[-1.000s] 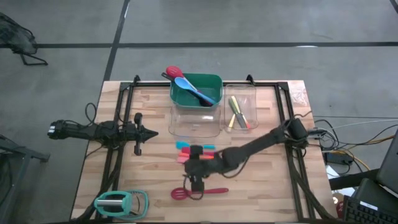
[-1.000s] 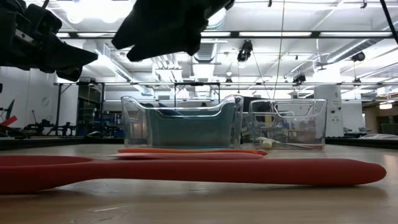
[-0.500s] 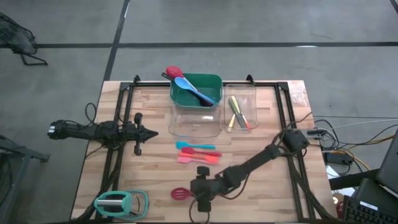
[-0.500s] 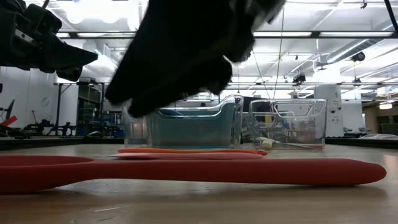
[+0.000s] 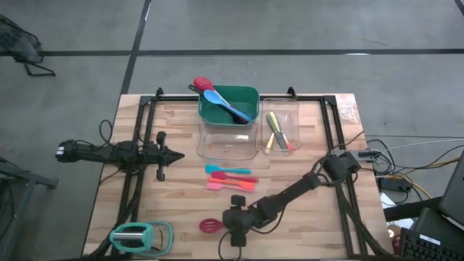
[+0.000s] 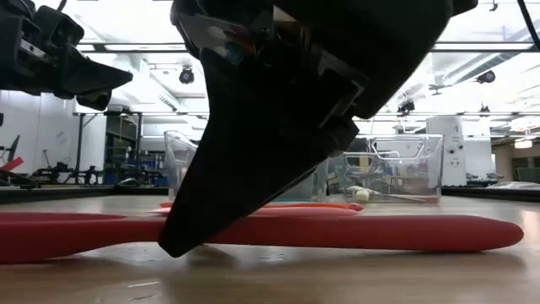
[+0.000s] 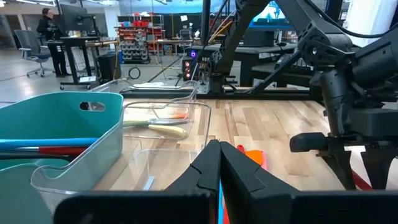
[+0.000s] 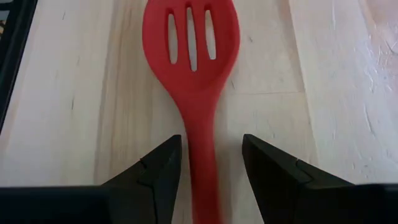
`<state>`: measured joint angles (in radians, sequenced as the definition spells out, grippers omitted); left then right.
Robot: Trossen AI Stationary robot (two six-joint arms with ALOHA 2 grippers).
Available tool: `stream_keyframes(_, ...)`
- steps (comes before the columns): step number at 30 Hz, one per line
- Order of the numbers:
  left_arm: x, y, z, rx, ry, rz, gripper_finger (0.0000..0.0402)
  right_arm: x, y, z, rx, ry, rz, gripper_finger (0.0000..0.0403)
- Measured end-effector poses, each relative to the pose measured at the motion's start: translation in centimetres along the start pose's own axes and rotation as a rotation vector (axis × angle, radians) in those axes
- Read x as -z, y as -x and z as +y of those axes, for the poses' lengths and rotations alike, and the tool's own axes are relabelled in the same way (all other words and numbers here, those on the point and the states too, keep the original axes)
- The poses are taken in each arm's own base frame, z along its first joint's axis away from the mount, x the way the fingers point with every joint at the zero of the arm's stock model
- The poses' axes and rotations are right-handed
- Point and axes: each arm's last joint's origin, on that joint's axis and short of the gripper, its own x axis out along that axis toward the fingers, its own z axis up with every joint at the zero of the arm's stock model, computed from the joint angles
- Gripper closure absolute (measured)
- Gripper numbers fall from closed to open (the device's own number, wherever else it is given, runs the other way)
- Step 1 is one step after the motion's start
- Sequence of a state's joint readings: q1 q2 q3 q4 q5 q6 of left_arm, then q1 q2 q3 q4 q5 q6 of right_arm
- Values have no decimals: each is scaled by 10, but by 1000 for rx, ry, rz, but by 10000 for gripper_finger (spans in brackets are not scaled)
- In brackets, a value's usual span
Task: Pick & Place Kitchen Items
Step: Put the red slotted spoon into the green bin
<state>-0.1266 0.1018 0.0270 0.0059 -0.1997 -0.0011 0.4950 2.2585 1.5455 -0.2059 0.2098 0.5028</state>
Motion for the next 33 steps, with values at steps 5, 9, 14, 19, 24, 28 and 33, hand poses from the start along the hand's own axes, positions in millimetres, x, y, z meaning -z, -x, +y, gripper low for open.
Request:
stream_keyframes(5, 0, 0, 0, 0, 0, 0, 392, 0, 0, -3, -8, -3, 30, 267)
stream_keyframes(9, 0, 0, 0, 0, 0, 0, 392, 1, -1, -7, -12, -7, 62, 313)
stream_keyframes(14, 0, 0, 0, 0, 0, 0, 392, -4, 1, -14, -2, -7, 77, 361)
stream_keyframes(19, 0, 0, 0, 0, 0, -1, 392, -23, 10, -29, 9, 96, 67, 361)
stream_keyframes(24, 0, 0, 0, 0, 0, 0, 392, -53, 30, -54, 58, 75, 52, 346)
stream_keyframes(28, 0, 0, 0, 0, 0, 0, 392, -64, 38, -70, 95, 99, 100, 344)
stream_keyframes(33, 0, 0, 0, 0, 0, 0, 392, -89, 61, -89, 156, 140, 146, 357)
